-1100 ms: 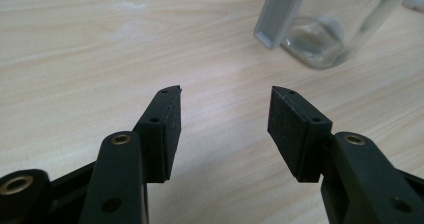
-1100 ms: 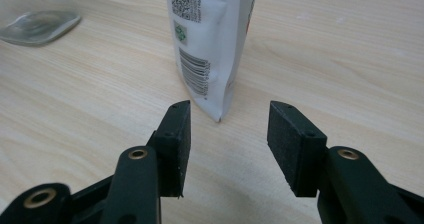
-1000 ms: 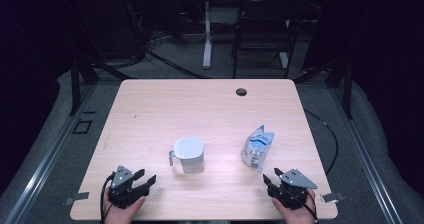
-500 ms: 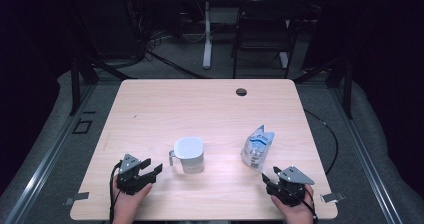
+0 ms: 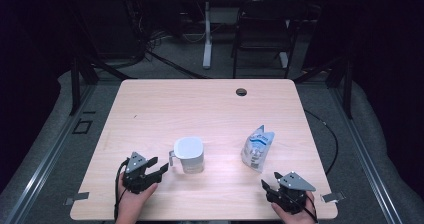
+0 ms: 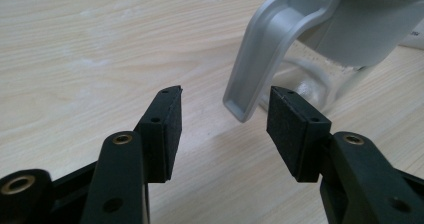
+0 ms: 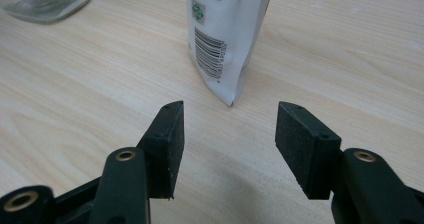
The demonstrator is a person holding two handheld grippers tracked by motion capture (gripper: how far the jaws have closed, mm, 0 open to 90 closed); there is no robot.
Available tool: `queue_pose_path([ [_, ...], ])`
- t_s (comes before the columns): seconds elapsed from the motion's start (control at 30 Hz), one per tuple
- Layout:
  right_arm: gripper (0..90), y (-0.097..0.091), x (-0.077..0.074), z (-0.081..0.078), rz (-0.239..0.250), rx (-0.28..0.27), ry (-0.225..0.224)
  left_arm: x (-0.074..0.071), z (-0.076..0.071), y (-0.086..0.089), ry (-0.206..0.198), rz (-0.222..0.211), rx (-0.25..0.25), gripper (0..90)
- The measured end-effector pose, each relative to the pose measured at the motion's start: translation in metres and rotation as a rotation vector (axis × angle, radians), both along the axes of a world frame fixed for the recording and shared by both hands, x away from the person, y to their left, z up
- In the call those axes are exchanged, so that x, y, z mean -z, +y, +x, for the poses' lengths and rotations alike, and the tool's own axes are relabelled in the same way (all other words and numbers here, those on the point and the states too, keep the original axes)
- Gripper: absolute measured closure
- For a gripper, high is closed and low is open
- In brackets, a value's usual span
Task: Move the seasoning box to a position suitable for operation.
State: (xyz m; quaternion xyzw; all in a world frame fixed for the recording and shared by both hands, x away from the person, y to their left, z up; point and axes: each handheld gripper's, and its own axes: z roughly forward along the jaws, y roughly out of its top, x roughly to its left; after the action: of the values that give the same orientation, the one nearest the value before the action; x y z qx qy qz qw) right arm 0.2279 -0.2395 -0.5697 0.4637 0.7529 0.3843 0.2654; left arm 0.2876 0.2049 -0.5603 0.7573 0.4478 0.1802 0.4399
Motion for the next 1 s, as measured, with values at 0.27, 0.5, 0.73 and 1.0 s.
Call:
queue_pose_path([
  [0.27, 45.0, -0.007, -0.003, -0.009, 0.023, 0.024, -0.008, -0.002, 0.007, -0.019, -0.011, 0.040, 0.052, 53.7],
  [0.5, 45.0, -0.012, -0.002, -0.013, 0.024, 0.031, -0.007, -0.002, 0.015, -0.027, -0.008, 0.055, 0.050, 58.4],
  [0.73, 44.9, -0.014, 0.000, -0.016, 0.017, 0.030, 0.005, -0.001, 0.022, -0.028, -0.012, 0.062, 0.049, 60.2],
  [1.0, 44.2, -0.017, 0.001, -0.018, 0.021, 0.045, 0.010, -0.003, 0.023, -0.030, -0.028, 0.063, 0.052, 68.2],
])
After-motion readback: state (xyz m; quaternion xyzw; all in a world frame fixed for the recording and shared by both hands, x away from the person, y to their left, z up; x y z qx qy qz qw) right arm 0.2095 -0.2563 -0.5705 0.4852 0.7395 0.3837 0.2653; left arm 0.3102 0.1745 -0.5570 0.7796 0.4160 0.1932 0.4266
